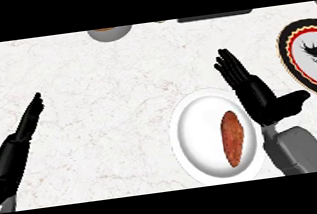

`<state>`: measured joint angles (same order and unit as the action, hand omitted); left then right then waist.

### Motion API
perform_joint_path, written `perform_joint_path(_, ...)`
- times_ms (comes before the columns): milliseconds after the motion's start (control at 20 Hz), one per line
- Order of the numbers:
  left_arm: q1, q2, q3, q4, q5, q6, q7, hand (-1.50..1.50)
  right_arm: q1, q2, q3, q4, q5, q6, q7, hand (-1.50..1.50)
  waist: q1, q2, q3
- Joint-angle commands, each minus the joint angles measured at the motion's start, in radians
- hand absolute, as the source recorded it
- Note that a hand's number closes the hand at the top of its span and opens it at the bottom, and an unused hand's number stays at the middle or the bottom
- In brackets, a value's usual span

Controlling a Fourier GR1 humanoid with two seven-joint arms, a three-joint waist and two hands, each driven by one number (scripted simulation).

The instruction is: Pick the sweet potato from the plate and place it in the plate

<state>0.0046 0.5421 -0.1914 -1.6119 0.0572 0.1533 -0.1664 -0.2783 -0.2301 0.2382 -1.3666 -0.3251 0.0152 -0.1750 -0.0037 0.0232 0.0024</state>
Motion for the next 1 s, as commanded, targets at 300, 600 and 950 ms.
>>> perform_joint_path(300,0.010,-0.110,0.026,0.112,0.089,-0.002,0.034,0.00,-0.074,-0.153,0.051,0.132,0.362,-0.349,0.233,1.50,0.000,-0.012,-0.060)
perform_joint_path(600,0.005,-0.162,0.050,0.192,0.144,-0.012,0.047,0.00,0.062,0.224,0.098,0.062,0.510,-0.963,0.157,-1.50,-0.012,-0.028,-0.005)
perform_joint_path(950,-0.022,-0.174,0.062,0.225,0.138,-0.037,0.025,0.00,0.167,0.229,0.248,-0.046,0.882,-1.167,0.462,-1.50,-0.020,-0.032,-0.007)
